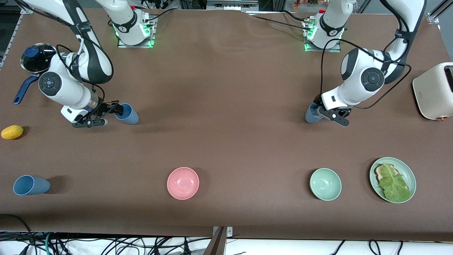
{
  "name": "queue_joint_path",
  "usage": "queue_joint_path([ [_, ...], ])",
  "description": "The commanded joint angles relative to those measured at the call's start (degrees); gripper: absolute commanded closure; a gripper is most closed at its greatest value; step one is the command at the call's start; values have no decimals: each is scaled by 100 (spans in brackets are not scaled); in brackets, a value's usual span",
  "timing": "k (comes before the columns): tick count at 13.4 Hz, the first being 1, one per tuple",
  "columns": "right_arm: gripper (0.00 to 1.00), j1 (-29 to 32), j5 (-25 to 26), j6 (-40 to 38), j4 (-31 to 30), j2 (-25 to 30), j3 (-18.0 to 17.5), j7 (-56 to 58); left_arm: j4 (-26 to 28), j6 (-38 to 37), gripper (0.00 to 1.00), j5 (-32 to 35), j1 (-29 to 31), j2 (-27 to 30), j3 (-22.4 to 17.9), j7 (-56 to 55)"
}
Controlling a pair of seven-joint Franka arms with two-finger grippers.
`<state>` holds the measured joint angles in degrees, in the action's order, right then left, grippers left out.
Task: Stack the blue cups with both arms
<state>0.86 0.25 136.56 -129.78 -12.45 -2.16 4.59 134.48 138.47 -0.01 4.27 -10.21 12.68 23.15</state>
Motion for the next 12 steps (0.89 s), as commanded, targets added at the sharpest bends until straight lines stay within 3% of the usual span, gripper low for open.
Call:
queue_joint_path([
  [1,28,-77,-78,46,-3,-3,-13,-89,-1,566,54,142,127,-306,33,627],
  [2,49,-103,-78,46,-3,-38,-13,-116,-9,567,81,142,188,-289,42,846],
  [3,66,-138,-78,46,-3,-56,-13,-194,-18,567,99,142,276,-289,42,1075],
  [5,96,-200,-78,46,6,-73,-13,-195,-62,559,100,133,390,-280,42,1803],
  [9,100,-209,-78,-6,102,-91,-13,-204,-237,445,100,133,444,-210,51,1947],
  [12,100,-253,-78,-338,505,-91,-13,-186,-1210,-974,100,80,365,-183,86,1772],
])
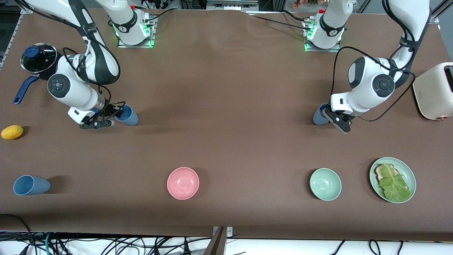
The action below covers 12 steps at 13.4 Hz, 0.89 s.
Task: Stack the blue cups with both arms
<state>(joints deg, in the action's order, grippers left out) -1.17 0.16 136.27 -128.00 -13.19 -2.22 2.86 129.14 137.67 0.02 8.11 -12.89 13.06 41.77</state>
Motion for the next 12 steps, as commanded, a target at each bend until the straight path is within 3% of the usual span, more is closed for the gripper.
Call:
queue_joint_path([
  [1,100,-120,-68,-607,555,-17,-7,-74,-1045,-1317,100,68,-81,32,48,-264],
  [5,100,-899,-77,-1522,1451,-105,-7,-1379,-1680,-1796,100,42,-975,-117,48,-2027],
  [9,100,-2174,-77,-1585,2409,-744,2,-3463,-1839,-1744,100,-211,-1688,-354,48,-4094],
  [12,100,-2712,-77,-1594,3008,-1194,2,-4423,-2435,-1726,100,-512,-2251,-977,48,-5272],
])
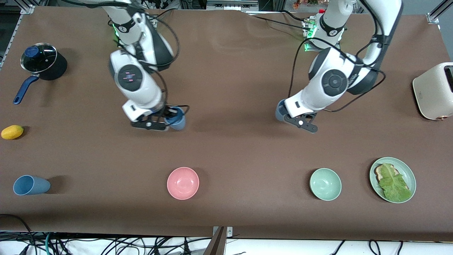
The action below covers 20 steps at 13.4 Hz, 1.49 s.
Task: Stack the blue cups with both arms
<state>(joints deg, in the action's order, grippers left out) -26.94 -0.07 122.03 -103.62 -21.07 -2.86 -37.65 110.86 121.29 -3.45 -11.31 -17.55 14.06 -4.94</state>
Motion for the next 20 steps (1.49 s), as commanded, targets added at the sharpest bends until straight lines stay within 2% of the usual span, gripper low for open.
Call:
queue_joint_path([
  [1,100,-215,-38,-171,606,-459,75,-453,-810,-88,100,-156,-423,-730,-53,-918],
  [4,100,-207,-46,-171,606,-469,75,-428,-1276,-71,100,-156,-600,-1153,-53,-1368],
  [6,100,-163,-37,-206,632,-460,102,-384,-1776,-71,100,-173,-862,-1591,-53,-1814],
  [8,100,-128,-46,-512,894,-460,110,-375,-2138,-62,100,-138,-1091,-1996,-61,-2264],
  [13,100,-5,-64,-873,1230,-460,128,-340,-2139,193,100,-489,-1136,-2191,-53,-2275],
  [14,100,4,-125,-978,1334,-460,119,-349,-2130,149,39,-516,-1127,-2157,-53,-2292],
  [15,100,4,-230,-1101,1475,-477,119,-357,-2104,97,0,-516,-1066,-2095,-53,-2257],
  [18,100,-4,-371,-1278,1573,-477,119,-384,-2148,-884,0,-507,-882,-1569,-79,-2266],
  [20,100,-31,-712,-1278,1678,-495,93,-489,-2157,-1736,0,-437,-558,-1122,-88,-2204],
])
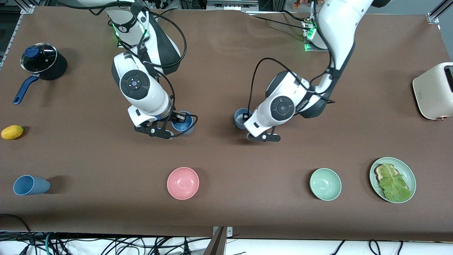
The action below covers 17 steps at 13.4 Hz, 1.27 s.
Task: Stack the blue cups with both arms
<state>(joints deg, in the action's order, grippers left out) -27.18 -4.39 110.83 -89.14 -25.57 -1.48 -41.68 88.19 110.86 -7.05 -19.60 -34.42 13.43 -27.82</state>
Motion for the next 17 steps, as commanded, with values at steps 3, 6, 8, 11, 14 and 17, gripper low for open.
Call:
queue_joint_path([
  [3,100,-199,-702,-158,703,-307,-71,-488,102,-1434,0,237,667,1128,-60,110],
  [6,100,-673,-826,-115,1563,-921,-71,-1217,110,-1611,0,1205,1000,1691,-60,678],
  [8,100,-955,-817,-88,1943,-1204,-63,-1579,102,-1656,0,1163,1684,1877,-25,1739],
  [11,100,-1358,-738,-141,1988,-1327,-45,-1623,137,-1699,0,1171,2336,2141,-16,2841],
  [14,100,-1588,-712,-176,1988,-1424,-27,-1659,189,-1682,0,1224,2400,2316,-24,2932],
  [17,100,-1694,-527,-492,1988,-1495,-36,-1650,304,-1647,0,1224,2400,2431,-16,2941],
])
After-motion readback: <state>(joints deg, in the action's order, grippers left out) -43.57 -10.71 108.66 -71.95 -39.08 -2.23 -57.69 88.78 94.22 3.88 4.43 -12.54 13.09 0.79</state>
